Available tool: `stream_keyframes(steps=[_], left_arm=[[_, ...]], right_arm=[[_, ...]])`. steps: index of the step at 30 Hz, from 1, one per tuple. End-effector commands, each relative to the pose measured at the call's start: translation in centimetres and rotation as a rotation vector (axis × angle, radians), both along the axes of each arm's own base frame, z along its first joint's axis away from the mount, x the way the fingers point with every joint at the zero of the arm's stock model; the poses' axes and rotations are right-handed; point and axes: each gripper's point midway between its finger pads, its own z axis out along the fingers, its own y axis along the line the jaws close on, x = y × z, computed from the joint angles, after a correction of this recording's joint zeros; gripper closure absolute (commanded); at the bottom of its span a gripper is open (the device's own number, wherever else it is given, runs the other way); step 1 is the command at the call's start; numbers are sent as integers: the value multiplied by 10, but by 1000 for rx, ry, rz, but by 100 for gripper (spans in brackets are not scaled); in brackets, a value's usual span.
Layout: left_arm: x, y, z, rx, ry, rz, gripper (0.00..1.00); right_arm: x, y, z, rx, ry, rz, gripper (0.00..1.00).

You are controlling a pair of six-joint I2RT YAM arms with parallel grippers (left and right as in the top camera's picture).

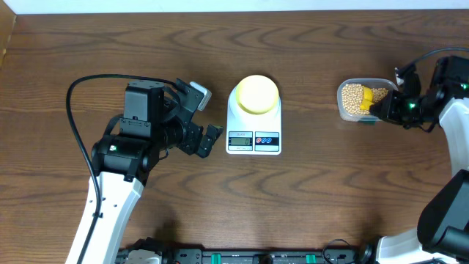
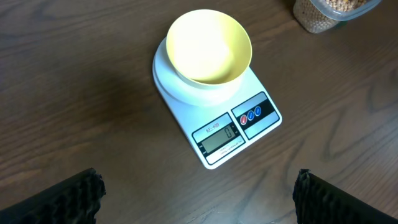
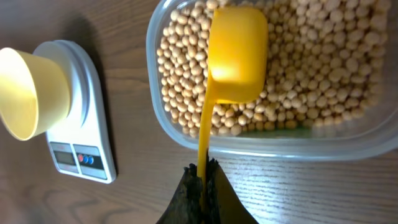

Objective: Scoop item into bowl and weigh 50g on scale
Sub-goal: 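Drag the yellow scoop through the soybeans with the right gripper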

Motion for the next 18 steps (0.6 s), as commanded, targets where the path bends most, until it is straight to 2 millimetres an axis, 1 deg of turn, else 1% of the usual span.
stream_keyframes(steps=[1,5,7,14,18], left_arm=[[0,-2,2,-11,2,-4,0],[0,-2,2,-11,2,-4,0],[0,-2,2,-11,2,-4,0],[0,-2,2,-11,2,-4,0],[0,-2,2,-11,2,-4,0]], right_arm=[[-5,5,0,116,-13,11,99],[-5,-3,6,186,-38,-22,99],[-6,-2,8,216,-47,-25,99],[-12,-5,1,261,-51,-48,99],[-15,-8,0,324,-78,-71,99]])
